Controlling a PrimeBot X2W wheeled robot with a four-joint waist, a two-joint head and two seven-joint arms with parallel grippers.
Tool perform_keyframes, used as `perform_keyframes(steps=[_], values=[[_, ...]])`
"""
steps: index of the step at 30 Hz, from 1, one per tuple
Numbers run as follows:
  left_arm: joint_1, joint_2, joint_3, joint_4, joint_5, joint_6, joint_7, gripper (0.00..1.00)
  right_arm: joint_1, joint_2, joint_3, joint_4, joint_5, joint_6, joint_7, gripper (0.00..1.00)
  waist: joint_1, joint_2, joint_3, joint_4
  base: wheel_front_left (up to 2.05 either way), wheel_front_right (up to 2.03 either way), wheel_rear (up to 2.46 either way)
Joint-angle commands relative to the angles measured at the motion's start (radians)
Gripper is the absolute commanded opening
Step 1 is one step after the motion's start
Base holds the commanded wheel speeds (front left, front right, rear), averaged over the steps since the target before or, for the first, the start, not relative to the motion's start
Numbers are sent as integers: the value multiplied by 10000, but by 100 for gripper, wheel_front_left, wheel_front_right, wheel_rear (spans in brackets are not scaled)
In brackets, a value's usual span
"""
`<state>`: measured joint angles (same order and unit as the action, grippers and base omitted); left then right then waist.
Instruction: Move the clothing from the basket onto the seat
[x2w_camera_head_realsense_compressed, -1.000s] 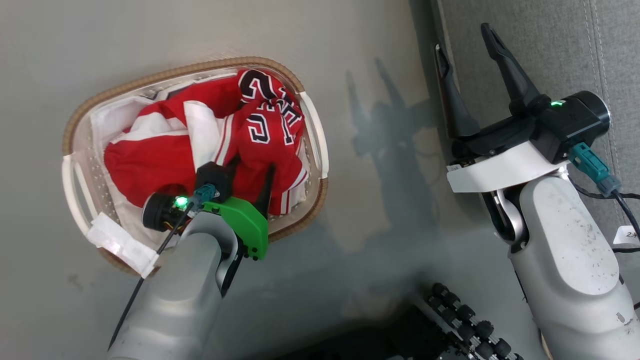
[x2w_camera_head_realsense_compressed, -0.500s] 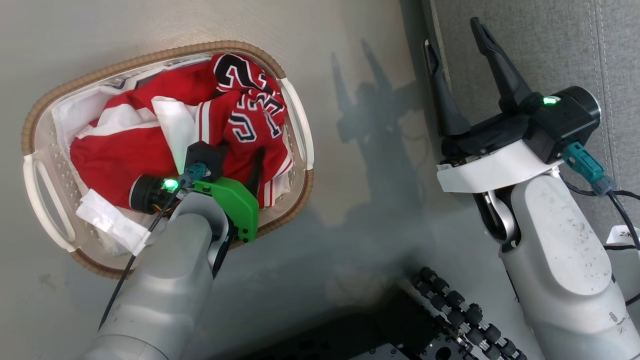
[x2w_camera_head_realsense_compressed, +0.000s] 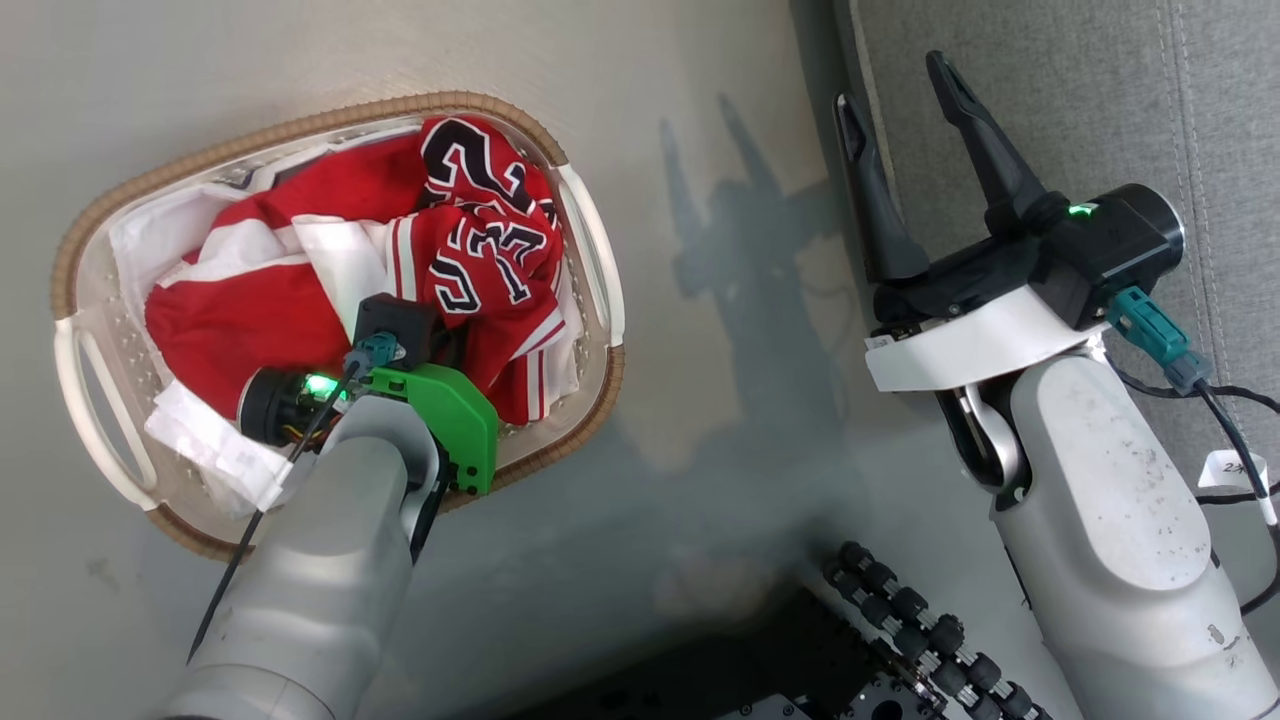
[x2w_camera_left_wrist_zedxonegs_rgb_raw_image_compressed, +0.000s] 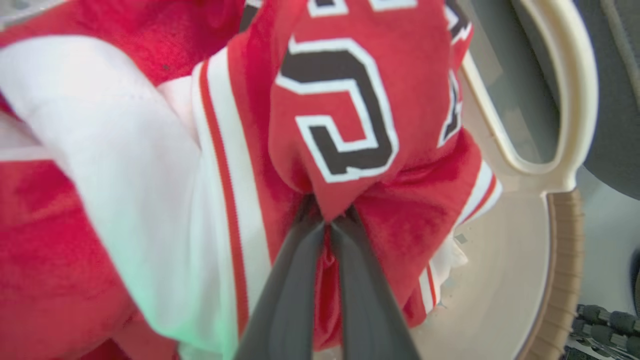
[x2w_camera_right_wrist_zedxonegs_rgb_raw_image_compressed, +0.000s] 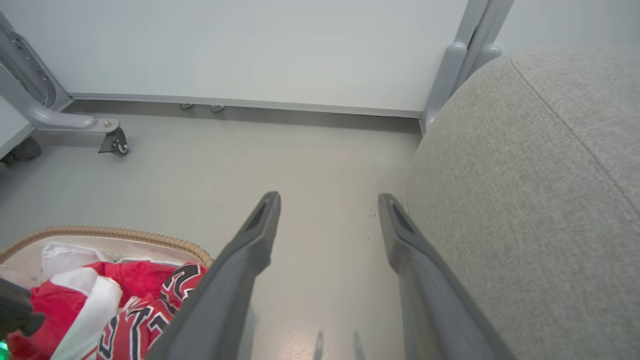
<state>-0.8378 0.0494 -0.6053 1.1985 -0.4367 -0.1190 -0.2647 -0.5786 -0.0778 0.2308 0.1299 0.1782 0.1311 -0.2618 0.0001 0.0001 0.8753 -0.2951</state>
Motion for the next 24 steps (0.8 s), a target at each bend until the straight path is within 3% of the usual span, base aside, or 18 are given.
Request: perform_keyframes(steps=[1, 7, 24], values=[[214, 39, 79, -107, -48, 19, 7, 0, 178, -4, -27, 79, 28, -6, -46, 100, -1, -1, -313, 98, 0, 0, 0], [977, 40, 407, -891, 37, 61, 5, 0, 455, -34, 7, 352, -14, -6, -46, 100, -1, -1, -1337, 303, 0, 0, 0], [3813, 30, 1043, -3714, 314, -123, 2, 0, 2306, -260, -94, 1203, -126, -6, -46, 100, -1, -1, -4910, 1706, 0, 0, 0]])
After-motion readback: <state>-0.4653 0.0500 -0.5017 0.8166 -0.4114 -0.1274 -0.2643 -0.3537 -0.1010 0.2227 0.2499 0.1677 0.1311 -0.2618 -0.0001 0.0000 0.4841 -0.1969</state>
